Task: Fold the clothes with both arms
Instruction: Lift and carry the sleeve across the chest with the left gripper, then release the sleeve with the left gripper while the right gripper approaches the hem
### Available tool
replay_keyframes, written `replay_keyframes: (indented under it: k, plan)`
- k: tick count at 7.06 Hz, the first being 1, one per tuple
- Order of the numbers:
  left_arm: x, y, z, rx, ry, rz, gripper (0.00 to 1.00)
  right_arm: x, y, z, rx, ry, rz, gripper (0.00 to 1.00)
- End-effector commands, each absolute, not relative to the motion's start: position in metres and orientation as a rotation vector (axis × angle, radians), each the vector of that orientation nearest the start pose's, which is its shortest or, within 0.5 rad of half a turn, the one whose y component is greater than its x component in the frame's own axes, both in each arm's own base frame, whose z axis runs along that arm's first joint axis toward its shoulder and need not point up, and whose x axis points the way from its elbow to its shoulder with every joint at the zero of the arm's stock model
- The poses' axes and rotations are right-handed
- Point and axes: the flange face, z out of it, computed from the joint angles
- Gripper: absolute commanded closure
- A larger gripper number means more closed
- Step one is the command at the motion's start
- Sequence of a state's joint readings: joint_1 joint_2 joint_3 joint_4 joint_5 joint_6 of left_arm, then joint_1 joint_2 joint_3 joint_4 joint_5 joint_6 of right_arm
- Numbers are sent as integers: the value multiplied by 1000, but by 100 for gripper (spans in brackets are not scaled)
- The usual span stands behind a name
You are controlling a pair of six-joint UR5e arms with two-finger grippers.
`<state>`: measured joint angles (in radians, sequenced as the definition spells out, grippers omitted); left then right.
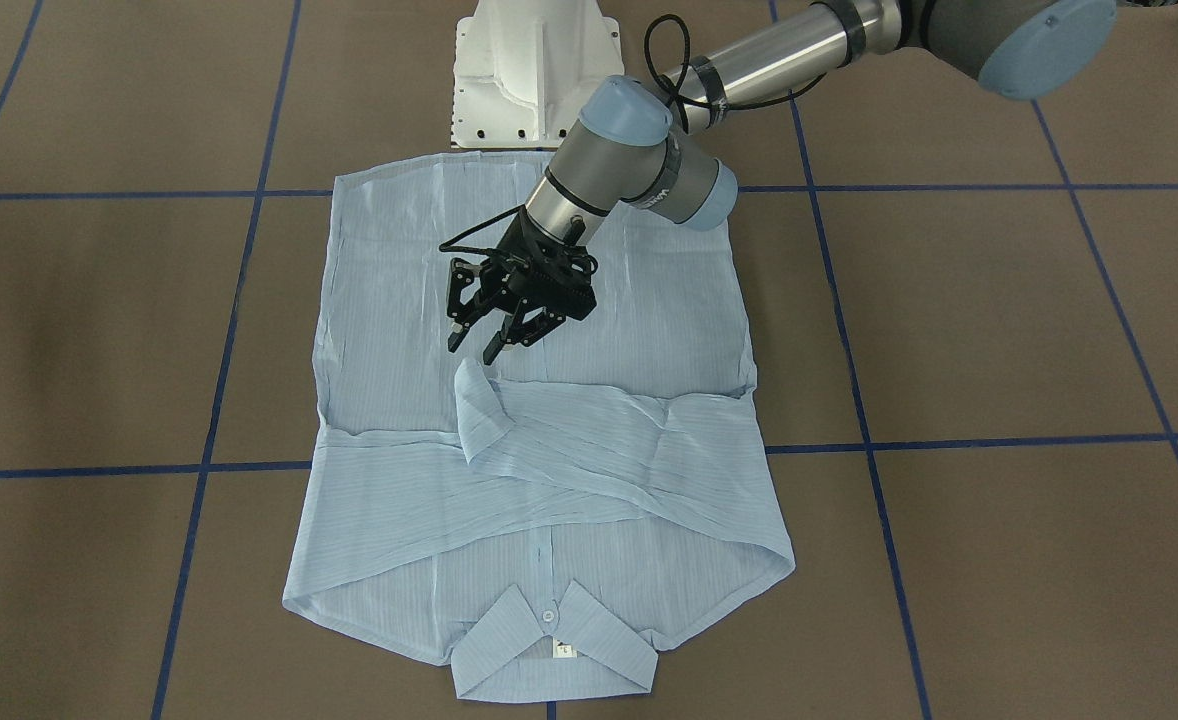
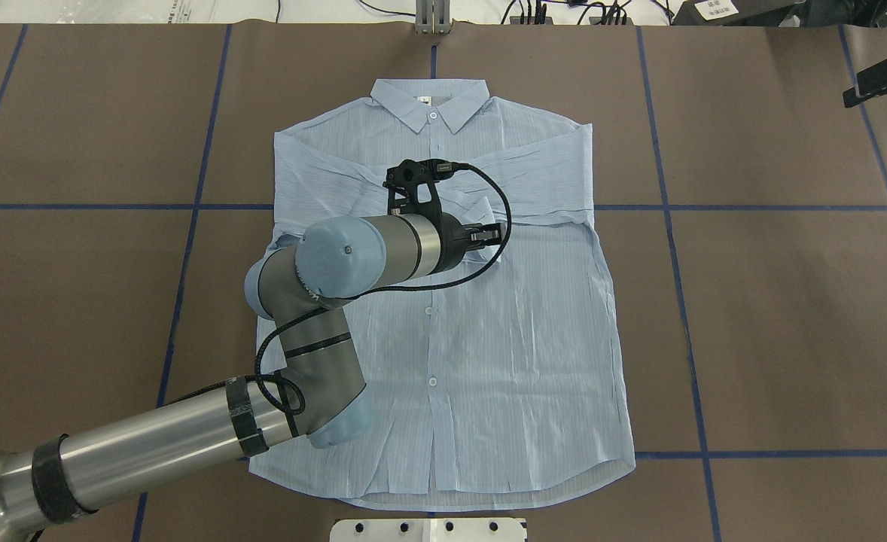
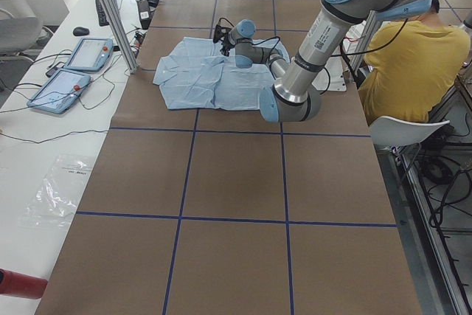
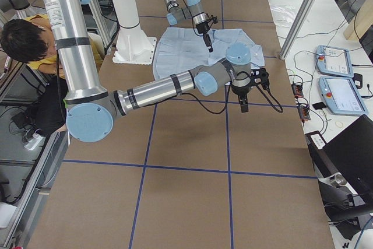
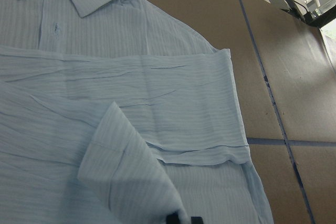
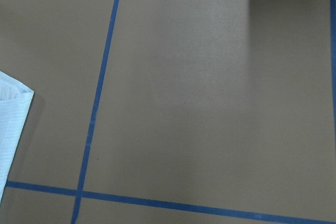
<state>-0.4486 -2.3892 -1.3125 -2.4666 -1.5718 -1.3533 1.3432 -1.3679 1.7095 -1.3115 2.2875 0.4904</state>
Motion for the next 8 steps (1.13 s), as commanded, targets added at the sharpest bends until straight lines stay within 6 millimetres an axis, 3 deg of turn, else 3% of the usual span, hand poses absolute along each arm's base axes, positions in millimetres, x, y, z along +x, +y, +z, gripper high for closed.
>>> replay_keyframes:
  k: [1,3,4,5,6,7,8]
  plan:
    - [620,-446,155,475,1326,-159,0,-72,-577,442,283,-868,62,0]
    - [610,-450,160,507,1208,-91,0,-102,-565,417,269,-889,92,0]
    - [590,-454,179,533,1160,-61,0,-127,-553,394,276,-891,128,0]
    - [555,-445,199,525,1127,6,0,-168,-528,371,271,-890,186,0]
    - [507,-430,216,490,1092,49,0,-201,-491,357,273,-885,219,0]
    - [462,-404,221,479,1085,76,0,-221,-447,346,246,-905,247,0]
    - [432,-382,232,445,1106,42,0,-250,-401,343,225,-895,260,0]
